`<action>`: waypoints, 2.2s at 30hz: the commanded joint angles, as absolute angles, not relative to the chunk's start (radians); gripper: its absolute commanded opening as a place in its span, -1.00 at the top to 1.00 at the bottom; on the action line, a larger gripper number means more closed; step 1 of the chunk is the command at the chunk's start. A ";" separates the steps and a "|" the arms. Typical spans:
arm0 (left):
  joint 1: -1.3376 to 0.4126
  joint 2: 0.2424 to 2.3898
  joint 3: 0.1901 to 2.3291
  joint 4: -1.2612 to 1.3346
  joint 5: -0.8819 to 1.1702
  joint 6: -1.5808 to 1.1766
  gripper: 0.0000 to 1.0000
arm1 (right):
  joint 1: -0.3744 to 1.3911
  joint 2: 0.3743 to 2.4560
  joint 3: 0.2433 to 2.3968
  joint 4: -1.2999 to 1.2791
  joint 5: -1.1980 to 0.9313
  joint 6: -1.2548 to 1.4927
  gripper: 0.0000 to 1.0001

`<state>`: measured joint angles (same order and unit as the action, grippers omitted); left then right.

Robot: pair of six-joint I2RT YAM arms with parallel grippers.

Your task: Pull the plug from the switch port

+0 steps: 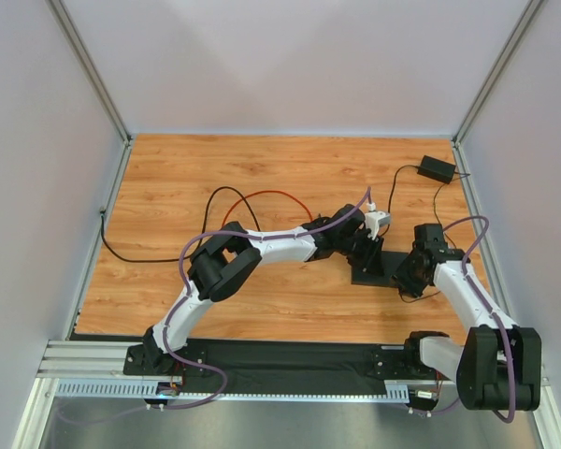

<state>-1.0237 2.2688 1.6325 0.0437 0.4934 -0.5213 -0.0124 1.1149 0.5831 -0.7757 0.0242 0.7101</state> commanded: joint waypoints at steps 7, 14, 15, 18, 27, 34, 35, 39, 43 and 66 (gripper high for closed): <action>-1.026 2.256 1.654 0.067 0.515 -0.515 0.29 | 0.041 1.166 0.594 -0.742 0.116 0.728 0.31; -1.025 2.250 1.640 0.072 0.508 -0.517 0.30 | 0.043 1.076 0.627 -0.865 0.323 0.834 0.39; -1.026 2.246 1.637 0.077 0.506 -0.518 0.30 | 0.041 1.069 0.627 -0.859 0.331 0.831 0.39; -1.026 2.235 1.623 0.075 0.499 -0.514 0.30 | 0.022 1.074 0.653 -0.859 0.366 0.822 0.38; -1.025 2.207 1.608 0.054 0.462 -0.497 0.28 | 0.009 1.215 0.741 -0.870 0.465 0.810 0.48; -1.025 2.214 1.614 0.055 0.468 -0.497 0.27 | 0.009 1.319 0.741 -0.743 0.304 0.721 0.56; -1.023 2.214 1.617 0.054 0.466 -0.497 0.27 | 0.015 1.321 0.739 -0.727 0.279 0.709 0.57; -1.017 2.220 1.621 0.051 0.462 -0.500 0.26 | 0.077 1.315 0.741 -0.715 0.242 0.706 0.58; -1.008 2.238 1.643 0.034 0.471 -0.503 0.26 | 0.117 1.256 0.729 -0.716 0.187 0.719 0.59; -1.003 2.309 1.695 -0.037 0.509 -0.529 0.28 | 0.210 1.012 0.508 -0.630 0.057 0.723 0.38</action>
